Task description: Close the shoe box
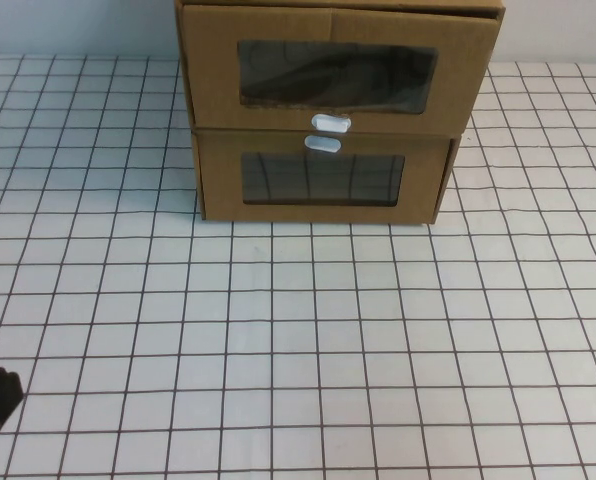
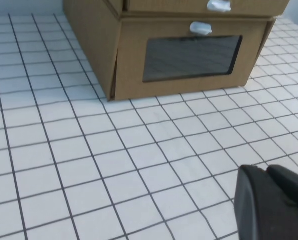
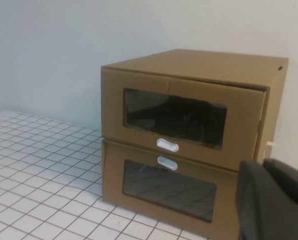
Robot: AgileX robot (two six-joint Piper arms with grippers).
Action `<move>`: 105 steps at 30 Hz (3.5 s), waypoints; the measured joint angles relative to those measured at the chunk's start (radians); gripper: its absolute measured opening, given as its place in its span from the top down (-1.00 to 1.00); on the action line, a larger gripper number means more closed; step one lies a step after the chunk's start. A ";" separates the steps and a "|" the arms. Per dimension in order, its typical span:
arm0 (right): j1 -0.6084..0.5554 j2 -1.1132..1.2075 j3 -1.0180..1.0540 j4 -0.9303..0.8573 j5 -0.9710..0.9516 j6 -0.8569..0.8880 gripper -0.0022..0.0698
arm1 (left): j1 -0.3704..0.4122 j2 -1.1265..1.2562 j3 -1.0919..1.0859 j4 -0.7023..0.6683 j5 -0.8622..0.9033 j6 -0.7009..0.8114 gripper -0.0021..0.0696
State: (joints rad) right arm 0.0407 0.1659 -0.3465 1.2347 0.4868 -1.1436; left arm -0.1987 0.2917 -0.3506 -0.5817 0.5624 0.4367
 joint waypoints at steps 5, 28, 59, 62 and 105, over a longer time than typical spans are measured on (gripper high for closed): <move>0.000 0.000 0.011 0.002 0.012 0.000 0.98 | 0.000 0.000 0.015 0.002 -0.002 0.000 0.95; 0.000 0.000 0.011 0.004 0.065 0.000 0.98 | 0.041 -0.246 0.295 0.497 -0.263 -0.370 0.95; 0.000 0.000 0.011 0.004 0.109 0.000 0.98 | 0.132 -0.302 0.377 0.530 -0.177 -0.458 0.95; -0.002 -0.006 0.011 -0.006 0.110 0.000 0.98 | 0.132 -0.302 0.377 0.530 -0.177 -0.458 0.95; 0.071 -0.174 0.371 -1.169 -0.127 1.169 0.98 | 0.132 -0.304 0.377 0.530 -0.177 -0.458 0.95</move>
State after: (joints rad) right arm 0.1117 -0.0080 0.0247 0.0652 0.3595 0.0251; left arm -0.0669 -0.0125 0.0265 -0.0517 0.3853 -0.0211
